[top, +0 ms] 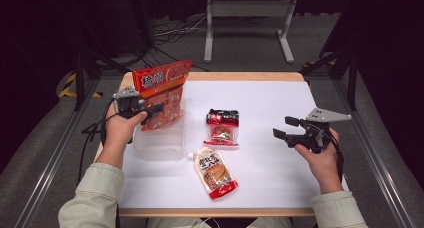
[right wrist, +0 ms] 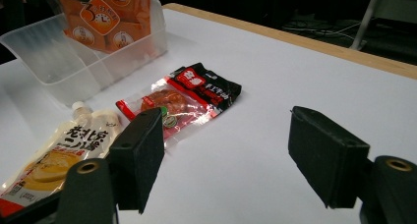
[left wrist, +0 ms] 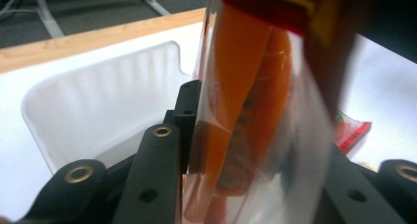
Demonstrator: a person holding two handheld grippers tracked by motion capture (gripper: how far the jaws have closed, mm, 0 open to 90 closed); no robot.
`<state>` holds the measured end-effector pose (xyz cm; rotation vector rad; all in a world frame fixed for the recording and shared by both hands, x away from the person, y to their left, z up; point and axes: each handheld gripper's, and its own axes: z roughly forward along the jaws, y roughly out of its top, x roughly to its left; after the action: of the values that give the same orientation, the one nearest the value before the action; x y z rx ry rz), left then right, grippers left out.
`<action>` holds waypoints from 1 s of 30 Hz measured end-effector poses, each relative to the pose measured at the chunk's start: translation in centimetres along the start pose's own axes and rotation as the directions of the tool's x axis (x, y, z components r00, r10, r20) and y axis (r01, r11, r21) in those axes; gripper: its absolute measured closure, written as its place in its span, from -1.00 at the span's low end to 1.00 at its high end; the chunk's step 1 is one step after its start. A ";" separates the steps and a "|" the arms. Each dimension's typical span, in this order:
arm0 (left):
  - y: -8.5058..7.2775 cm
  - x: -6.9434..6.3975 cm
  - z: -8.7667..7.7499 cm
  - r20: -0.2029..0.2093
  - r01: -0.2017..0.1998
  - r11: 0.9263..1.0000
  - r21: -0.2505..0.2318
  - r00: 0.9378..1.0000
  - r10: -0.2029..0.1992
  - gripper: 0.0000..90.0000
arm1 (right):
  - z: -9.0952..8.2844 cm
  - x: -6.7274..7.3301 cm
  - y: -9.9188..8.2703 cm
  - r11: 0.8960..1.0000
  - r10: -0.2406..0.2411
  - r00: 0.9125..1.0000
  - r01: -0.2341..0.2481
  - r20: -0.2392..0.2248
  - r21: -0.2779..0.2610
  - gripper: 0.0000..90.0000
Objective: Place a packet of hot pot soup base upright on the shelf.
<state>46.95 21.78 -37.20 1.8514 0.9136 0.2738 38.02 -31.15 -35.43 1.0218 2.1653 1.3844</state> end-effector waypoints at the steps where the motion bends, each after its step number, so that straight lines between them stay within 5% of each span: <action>1: -0.1 -0.1 0.0 -0.003 -0.001 1.000 0.000 1.000 0.001 0.54 | 0.0 0.0 0.0 1.000 0.000 1.000 0.000 0.000 0.001 -0.32; 4: -0.6 -0.1 -0.1 -0.006 0.004 1.000 0.026 1.000 -0.004 0.53 | 0.0 0.0 0.0 1.000 0.000 1.000 0.000 0.000 0.001 -0.32; 9: -1.7 0.4 -0.3 0.010 0.089 0.996 0.004 0.996 -0.089 0.53 | 0.0 0.1 -0.1 1.000 -0.003 1.000 0.003 0.000 0.002 -0.32; 22: -1.8 0.3 -0.2 -0.021 0.042 0.998 -0.048 0.999 -0.043 0.47 | 0.3 0.0 -0.1 1.000 -0.002 1.000 0.002 -0.003 0.010 -0.31; 25: -1.7 0.1 -0.4 -0.008 0.037 0.997 -0.074 0.999 -0.038 0.16 | 0.5 0.0 -0.2 1.000 0.000 1.000 0.000 -0.002 0.014 -0.31; 28: -1.6 0.0 -0.9 -0.062 0.021 0.996 -0.086 0.998 -0.026 -0.44 | 0.6 0.0 -0.2 1.000 0.002 1.000 -0.001 -0.003 0.017 -0.31; 30: -1.6 -0.1 -1.2 -0.081 0.020 0.995 -0.094 0.996 -0.028 -0.54 | 0.6 0.0 -0.2 1.000 0.002 1.000 -0.002 -0.003 0.018 -0.31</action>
<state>45.50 22.86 -37.99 1.7529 0.9627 0.3737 38.34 -30.87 -35.90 1.0290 2.1830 1.3705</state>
